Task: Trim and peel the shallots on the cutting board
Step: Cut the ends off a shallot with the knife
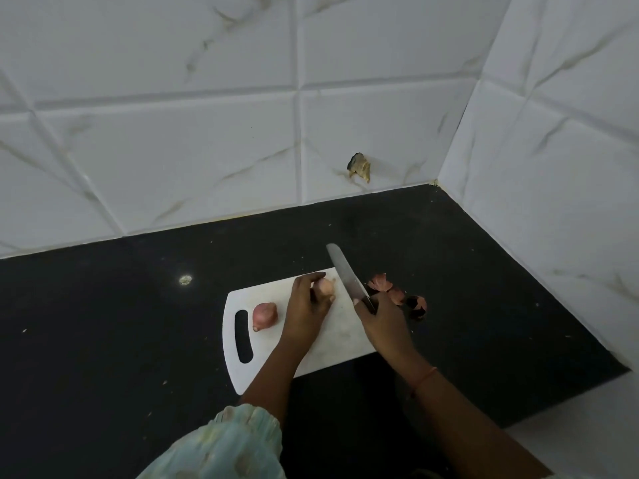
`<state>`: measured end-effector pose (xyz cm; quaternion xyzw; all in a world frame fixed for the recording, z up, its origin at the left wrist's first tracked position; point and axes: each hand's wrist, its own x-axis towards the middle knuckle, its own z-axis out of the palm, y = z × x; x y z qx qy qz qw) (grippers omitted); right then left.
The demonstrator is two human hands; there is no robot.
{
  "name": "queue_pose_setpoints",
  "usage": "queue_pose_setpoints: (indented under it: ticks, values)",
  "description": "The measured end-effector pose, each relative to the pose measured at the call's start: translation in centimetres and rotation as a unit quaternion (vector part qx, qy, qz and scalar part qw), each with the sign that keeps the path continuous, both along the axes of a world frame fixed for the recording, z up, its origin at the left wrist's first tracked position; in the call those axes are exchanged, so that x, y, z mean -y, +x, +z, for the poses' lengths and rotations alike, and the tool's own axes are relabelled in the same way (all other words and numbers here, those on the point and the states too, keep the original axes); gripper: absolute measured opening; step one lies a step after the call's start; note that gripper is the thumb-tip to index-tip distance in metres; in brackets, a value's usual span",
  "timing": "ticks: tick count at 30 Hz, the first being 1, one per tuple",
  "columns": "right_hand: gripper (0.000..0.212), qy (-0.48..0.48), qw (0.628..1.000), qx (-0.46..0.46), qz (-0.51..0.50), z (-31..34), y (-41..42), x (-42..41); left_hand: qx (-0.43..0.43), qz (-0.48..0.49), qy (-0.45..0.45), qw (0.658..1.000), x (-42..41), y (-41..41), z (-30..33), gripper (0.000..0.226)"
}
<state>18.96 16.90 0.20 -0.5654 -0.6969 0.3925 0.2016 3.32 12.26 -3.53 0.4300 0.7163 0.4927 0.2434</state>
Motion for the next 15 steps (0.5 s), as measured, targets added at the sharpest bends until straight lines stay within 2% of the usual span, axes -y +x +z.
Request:
queue_pose_setpoints:
  ticks: [5, 11, 15]
  values:
    - [0.026, 0.034, 0.999, 0.017, 0.002, -0.2, -1.1, 0.7, 0.01, -0.012, 0.023, 1.0, 0.8, 0.2, -0.3, 0.037]
    - [0.028, 0.092, 0.987, 0.119, 0.05, 0.4, -2.0, 1.0, 0.026, -0.009, 0.015, 0.999, 0.6, 0.0, -0.3, 0.044]
    - [0.032, 0.077, 0.986, 0.138, 0.054, 0.7, -2.3, 0.8, 0.042, -0.004, 0.014, 0.999, 0.3, -0.2, -0.8, 0.04]
